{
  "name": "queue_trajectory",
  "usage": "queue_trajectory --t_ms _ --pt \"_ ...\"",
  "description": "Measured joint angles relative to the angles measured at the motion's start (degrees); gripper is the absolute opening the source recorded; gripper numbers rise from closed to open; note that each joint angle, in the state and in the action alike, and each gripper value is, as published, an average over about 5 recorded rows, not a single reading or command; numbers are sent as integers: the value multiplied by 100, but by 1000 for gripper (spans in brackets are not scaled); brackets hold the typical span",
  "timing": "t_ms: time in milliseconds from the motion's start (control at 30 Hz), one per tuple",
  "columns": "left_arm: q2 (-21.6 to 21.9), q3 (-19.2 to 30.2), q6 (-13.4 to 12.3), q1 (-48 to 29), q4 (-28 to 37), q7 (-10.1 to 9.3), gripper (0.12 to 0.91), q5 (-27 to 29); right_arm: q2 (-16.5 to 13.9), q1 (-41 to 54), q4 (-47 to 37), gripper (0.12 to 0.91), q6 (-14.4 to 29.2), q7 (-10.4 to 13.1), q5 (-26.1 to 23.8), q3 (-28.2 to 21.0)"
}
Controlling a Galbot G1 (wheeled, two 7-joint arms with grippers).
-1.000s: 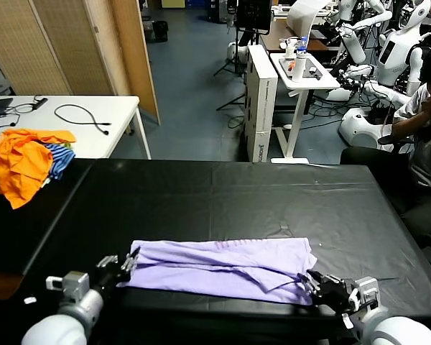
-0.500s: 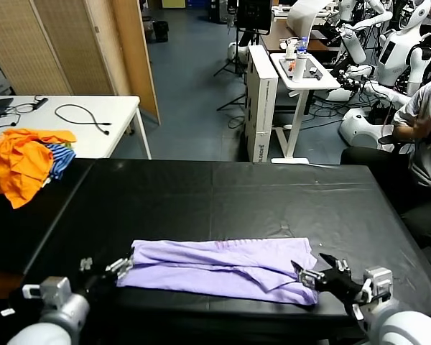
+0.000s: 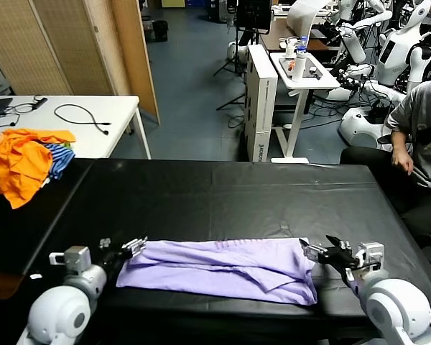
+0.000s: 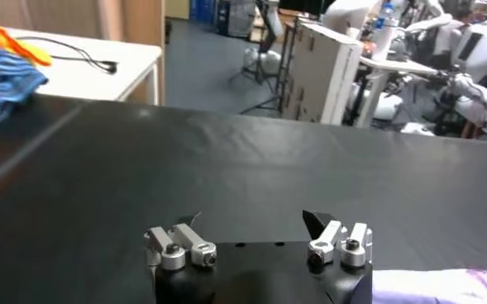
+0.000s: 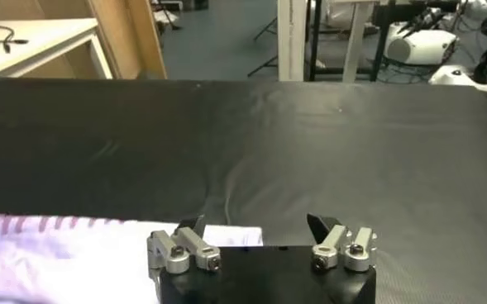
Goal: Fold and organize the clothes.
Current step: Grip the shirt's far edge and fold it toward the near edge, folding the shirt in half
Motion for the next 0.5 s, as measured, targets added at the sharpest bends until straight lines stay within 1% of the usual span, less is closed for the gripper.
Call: queue_trajectory --t_ms 67,133,233,367,500 --pt "15 17 84 0 32 30 907 109 28 95 -74 907 9 -22 -68 -88" --pt "21 24 103 -28 92 19 907 72 60 164 -128 907 11 -22 -106 -171" --pt "19 18 137 -112 199 -29 907 -234 110 219 -174 907 -22 10 -177 -256" --pt "4 24 287 -287 342 -150 907 -715 173 233 -194 907 -117 91 -219 -286" --pt "-9 71 311 -387 439 -196 907 -869 246 231 -254 907 -126 145 -219 -304"
